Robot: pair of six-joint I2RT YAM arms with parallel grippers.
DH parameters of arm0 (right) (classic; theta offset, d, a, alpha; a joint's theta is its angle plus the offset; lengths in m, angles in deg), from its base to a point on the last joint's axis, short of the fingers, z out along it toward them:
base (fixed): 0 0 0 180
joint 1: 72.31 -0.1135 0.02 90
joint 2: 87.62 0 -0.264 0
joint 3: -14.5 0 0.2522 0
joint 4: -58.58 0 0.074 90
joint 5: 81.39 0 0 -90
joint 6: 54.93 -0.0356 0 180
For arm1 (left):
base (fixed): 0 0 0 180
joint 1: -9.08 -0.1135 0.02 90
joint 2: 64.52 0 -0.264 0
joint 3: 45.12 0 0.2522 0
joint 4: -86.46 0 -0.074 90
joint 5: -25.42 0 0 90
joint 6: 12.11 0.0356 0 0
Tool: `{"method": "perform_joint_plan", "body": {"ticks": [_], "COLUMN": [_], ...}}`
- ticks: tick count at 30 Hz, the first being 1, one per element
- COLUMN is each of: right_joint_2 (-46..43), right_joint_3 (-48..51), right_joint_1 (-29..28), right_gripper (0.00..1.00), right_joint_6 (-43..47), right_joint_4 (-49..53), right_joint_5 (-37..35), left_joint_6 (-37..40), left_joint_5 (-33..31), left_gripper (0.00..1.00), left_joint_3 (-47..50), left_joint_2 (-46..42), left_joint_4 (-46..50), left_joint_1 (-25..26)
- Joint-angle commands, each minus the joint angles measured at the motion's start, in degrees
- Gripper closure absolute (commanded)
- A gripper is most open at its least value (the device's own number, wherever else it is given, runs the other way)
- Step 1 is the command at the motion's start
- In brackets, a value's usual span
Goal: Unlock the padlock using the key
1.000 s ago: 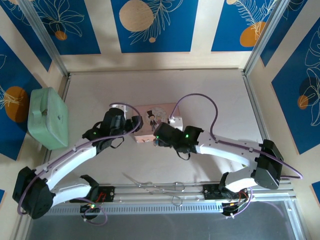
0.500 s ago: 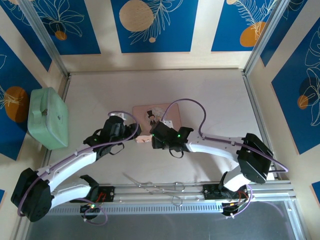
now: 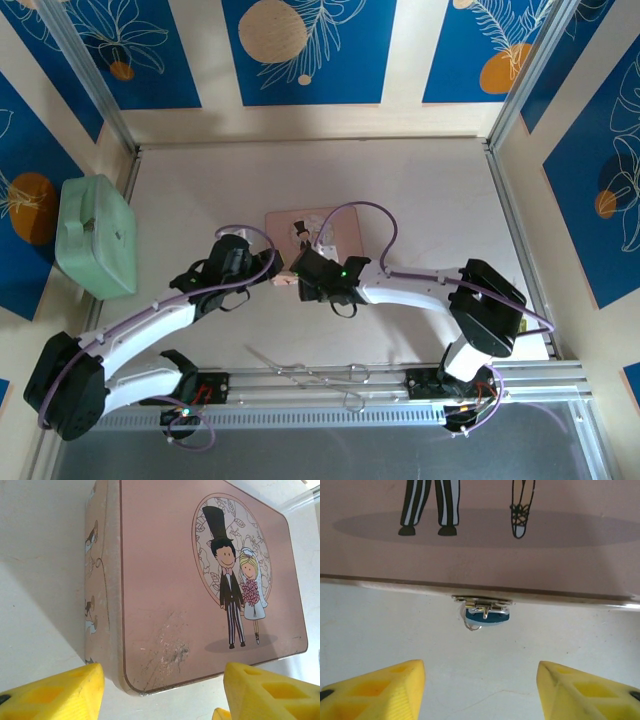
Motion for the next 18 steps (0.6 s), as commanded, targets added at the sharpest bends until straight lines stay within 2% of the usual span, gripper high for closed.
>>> {"method": "perform_joint_plan", "body": {"ticks": [1, 3, 6, 10, 18], "right_joint_2": [0.02, -0.07, -0.33, -0.11, -0.05], "right_joint_3": [-0.68, -1.36, -1.66, -1.15, -0.7], "right_joint_1": [-0.65, -0.36, 1.96, 4.44, 7.68], "right_gripper": [0.37, 0.37, 0.38, 0.4, 0.42], "right_joint_6": [1.46, 2.63, 4.27, 5.68, 6.64], "right_joint_4": [-0.87, -0.7, -1.4, -2.75, -3.71], "right_joint_5": [-3.51, -3.23, 2.78, 8.15, 10.9], "left_joint_6": [-2.24, -3.6, -4.65, -6.05, -4.39], "left_joint_5": [1.39, 1.88, 2.18, 1.63, 1.81], "left_gripper": [0.33, 0.3, 0.27, 0.26, 0.27], "left_joint_3": [1.31, 2.47, 4.18, 3.76, -0.24], "left_joint_2": [-1.75, -2.08, -1.68, -0.64, 7.56], "left_joint_4": [2.7, 1.94, -1.66, -3.72, -7.39], "left_joint_1": [0.66, 2.01, 3.98, 4.12, 4.08]}}
